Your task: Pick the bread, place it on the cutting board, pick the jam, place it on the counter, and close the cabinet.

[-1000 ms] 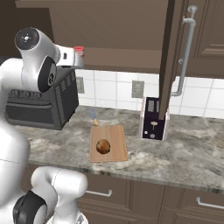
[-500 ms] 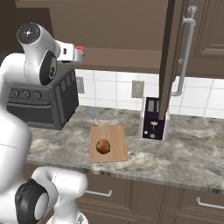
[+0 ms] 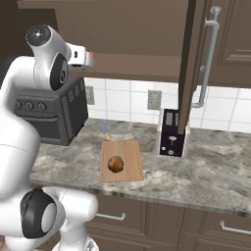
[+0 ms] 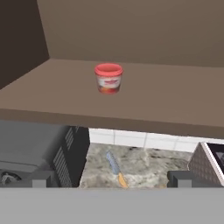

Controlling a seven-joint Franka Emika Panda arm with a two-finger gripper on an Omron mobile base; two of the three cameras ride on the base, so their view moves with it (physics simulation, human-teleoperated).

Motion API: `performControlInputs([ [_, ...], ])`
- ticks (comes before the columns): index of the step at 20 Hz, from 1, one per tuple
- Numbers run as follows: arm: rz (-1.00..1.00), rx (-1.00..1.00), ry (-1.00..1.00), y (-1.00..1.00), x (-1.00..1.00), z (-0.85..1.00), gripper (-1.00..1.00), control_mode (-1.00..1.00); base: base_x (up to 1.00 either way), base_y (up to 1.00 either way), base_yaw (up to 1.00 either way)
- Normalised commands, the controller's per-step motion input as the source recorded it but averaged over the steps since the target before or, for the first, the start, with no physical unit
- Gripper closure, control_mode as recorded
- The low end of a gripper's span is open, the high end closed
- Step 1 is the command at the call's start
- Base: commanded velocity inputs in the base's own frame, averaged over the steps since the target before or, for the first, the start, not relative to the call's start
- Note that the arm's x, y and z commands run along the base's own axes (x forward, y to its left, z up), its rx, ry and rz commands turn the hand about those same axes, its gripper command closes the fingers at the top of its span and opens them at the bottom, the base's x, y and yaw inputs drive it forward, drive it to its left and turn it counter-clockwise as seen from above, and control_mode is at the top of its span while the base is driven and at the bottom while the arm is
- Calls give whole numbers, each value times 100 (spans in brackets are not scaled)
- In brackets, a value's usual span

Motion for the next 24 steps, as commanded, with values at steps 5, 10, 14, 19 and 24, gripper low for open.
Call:
performControlInputs([
  [5,0,0,0,7,26,0,-100,-100,0,0,0],
  [10,0,0,0,11,24,0,-100,-100,0,0,0],
  [14,1,0,0,10,27,0,-100,-100,0,0,0],
  [19,1,0,0,4,30,0,-100,-100,0,0,0],
  [24,3,0,0,0,30,0,-100,-100,0,0,0],
])
